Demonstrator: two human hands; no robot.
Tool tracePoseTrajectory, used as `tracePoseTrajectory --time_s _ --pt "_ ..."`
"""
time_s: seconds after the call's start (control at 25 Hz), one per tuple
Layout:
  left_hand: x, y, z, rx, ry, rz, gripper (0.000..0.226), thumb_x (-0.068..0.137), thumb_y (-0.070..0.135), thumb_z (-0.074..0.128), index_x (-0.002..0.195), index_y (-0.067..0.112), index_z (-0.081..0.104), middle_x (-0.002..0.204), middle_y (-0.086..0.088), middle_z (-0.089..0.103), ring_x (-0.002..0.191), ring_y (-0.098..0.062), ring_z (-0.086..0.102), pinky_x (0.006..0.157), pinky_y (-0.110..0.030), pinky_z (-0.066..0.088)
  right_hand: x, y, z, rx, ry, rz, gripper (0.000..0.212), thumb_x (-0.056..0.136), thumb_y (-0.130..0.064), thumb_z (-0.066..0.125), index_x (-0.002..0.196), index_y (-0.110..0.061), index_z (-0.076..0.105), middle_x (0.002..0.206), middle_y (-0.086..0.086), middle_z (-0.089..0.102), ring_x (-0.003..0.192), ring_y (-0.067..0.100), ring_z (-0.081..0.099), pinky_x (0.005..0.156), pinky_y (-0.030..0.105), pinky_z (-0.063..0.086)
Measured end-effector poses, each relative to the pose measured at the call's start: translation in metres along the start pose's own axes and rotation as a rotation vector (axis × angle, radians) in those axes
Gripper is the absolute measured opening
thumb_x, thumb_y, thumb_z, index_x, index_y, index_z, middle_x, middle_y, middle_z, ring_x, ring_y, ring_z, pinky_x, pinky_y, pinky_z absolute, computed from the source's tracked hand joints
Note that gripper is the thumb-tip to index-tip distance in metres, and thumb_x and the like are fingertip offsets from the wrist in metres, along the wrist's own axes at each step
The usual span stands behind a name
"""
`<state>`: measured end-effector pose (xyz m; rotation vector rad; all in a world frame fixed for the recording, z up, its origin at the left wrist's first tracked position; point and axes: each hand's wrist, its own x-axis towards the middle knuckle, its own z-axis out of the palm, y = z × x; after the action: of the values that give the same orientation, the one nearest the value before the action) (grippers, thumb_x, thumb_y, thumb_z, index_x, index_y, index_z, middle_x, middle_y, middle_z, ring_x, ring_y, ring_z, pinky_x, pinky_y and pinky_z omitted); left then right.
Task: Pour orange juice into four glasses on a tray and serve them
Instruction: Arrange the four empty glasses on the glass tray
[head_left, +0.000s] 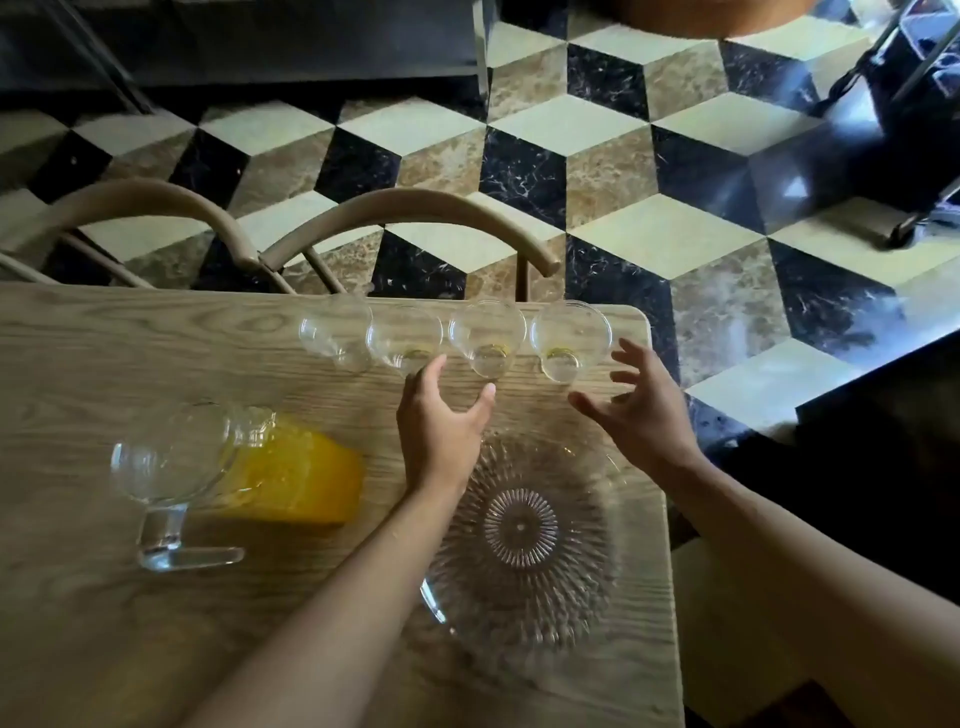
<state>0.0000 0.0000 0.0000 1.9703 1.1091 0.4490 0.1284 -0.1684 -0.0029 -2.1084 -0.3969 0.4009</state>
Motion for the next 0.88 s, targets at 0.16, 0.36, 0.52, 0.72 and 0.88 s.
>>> tracePoseTrajectory --time_s 0.16,0.36,0.52,0.72,0.88 --pt "0.004 0.0 0.018 -0.11 0.015 -0.061 0.077 0.084 0.033 0.09 0.15 0.01 0.057 0.152 -0.011 0.062 0.138 -0.026 0.06 0.115 -0.038 0.051 0.013 0.008 0.003 0.031 -0.021 -0.042 0.082 0.073 -0.022 0.09 0.142 -0.019 0.047 0.126 -0.007 0.058 0.105 0.011 0.06 0.074 0.004 0.05" --pt "0.007 0.0 0.04 -0.232 0.025 -0.134 0.085 0.082 0.032 0.092 0.154 0.009 0.052 0.157 -0.011 0.057 0.144 -0.024 0.055 0.114 -0.026 0.043 0.022 0.005 0.015 0.01 -0.003 -0.114 0.085 0.069 -0.03 0.091 0.142 -0.022 0.048 0.122 -0.018 0.054 0.101 0.006 0.06 0.074 0.014 0.05" --pt "0.015 0.002 0.049 -0.3 0.062 -0.157 0.09 0.081 0.031 0.093 0.155 0.005 0.049 0.155 -0.011 0.057 0.144 -0.022 0.054 0.119 -0.027 0.042 0.031 0.007 0.017 0.007 0.045 -0.088 0.082 0.069 -0.033 0.091 0.14 -0.019 0.05 0.121 -0.012 0.053 0.102 0.008 0.059 0.08 0.022 0.051" --pt "0.018 0.006 0.053 -0.302 0.102 -0.1 0.081 0.08 0.031 0.094 0.147 0.006 0.056 0.132 0.004 0.058 0.126 -0.011 0.057 0.117 -0.032 0.049 0.034 0.01 0.017 0.03 0.052 -0.101 0.079 0.071 -0.035 0.09 0.138 -0.017 0.053 0.132 -0.004 0.06 0.104 0.007 0.061 0.085 0.029 0.055" --pt "0.017 0.006 0.051 -0.316 0.103 -0.08 0.079 0.082 0.029 0.093 0.147 0.006 0.056 0.143 -0.01 0.064 0.127 -0.011 0.059 0.115 -0.03 0.051 0.03 0.011 0.016 0.059 0.073 -0.097 0.076 0.072 -0.034 0.089 0.137 -0.017 0.054 0.131 -0.004 0.062 0.104 0.011 0.063 0.086 0.035 0.057"
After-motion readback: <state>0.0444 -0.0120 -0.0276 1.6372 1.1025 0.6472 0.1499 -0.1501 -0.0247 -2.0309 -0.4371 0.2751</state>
